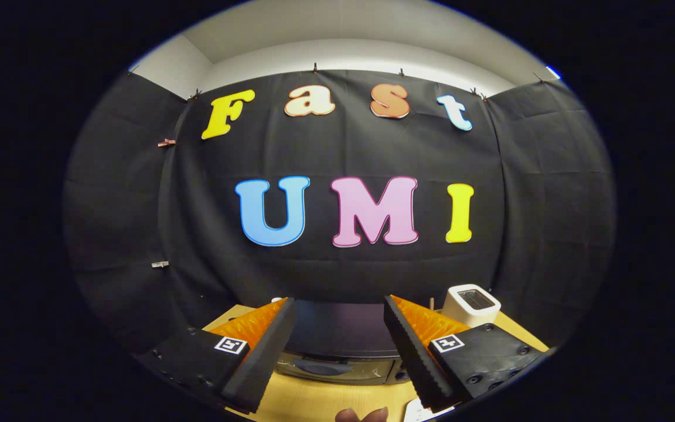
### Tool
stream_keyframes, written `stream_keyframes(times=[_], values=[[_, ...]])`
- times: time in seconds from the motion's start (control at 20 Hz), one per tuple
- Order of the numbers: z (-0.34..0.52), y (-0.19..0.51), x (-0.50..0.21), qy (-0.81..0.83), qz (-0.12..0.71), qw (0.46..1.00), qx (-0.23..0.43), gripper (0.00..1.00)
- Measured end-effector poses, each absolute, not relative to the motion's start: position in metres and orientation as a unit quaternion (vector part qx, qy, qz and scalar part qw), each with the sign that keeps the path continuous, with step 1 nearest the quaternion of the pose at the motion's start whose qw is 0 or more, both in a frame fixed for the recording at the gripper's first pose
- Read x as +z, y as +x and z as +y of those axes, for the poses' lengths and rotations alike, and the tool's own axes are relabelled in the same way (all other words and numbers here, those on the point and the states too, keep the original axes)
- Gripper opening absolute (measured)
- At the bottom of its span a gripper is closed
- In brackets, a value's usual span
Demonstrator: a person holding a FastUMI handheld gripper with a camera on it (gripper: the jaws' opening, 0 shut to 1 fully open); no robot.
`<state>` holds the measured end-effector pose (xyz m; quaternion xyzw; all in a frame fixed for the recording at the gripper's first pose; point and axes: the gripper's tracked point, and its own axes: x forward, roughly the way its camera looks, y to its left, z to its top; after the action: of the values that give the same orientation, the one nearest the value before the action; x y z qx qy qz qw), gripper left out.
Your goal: Open the toaster oven, put the food inside, and close the toaster oven door.
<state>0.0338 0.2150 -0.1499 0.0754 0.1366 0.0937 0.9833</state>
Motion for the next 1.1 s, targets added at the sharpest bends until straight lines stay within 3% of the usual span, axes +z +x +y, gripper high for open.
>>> stream_keyframes(times=[0.5,0.8,1.1], values=[[0.265,0.058,-0.301,0.065,0.268,0.958,0.078,0.98],[0.265,0.063,-0.348,0.061,0.313,0.946,0.054,0.99],[0.263,0.066,-0.349,0.05,0.309,0.949,0.03,0.97]])
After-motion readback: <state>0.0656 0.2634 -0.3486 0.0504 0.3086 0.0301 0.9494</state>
